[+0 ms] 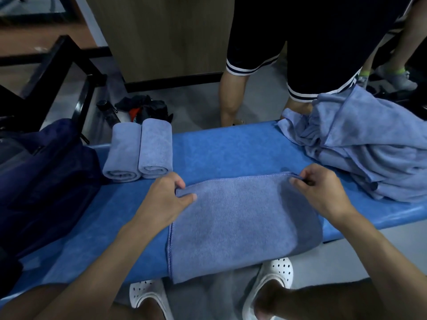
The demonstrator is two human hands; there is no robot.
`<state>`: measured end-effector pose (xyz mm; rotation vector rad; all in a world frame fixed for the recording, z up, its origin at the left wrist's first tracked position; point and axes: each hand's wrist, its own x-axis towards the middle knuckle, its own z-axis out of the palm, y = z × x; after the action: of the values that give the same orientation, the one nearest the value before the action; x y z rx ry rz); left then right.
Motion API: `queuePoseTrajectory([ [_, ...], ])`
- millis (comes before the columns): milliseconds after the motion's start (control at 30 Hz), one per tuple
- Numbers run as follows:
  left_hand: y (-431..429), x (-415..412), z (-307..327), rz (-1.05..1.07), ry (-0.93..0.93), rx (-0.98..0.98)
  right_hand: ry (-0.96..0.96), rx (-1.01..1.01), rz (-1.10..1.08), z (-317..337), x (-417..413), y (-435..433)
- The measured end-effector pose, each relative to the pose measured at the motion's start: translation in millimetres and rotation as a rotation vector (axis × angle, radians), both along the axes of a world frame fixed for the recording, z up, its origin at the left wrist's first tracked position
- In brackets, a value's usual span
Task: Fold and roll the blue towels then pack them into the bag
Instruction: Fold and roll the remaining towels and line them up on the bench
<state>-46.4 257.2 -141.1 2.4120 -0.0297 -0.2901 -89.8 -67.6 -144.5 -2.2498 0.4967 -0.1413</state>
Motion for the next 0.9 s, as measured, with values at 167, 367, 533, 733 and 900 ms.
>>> queuePoseTrajectory([
  [167, 2, -1, 4, 0.007, 0.028, -0.028, -0.014, 0.021, 0.032, -2, -1, -1],
  [367, 3, 0, 1, -0.044, 0.065, -0.021, -0.005, 0.008, 0.035, -6, 0, -6],
  [533, 2, -3, 3, -0.117, -0.002, 0.008, -0.026, -0.016, -0.028, -5, 0, -13],
  [733, 5, 0, 1, -0.086, -0.012, -0.106, -0.031, 0.045, -0.052, -6, -1, -15],
  [900, 4, 0, 5, -0.002, 0.029, -0.224, -0.078, 0.26, -0.018, -1, -4, -12],
])
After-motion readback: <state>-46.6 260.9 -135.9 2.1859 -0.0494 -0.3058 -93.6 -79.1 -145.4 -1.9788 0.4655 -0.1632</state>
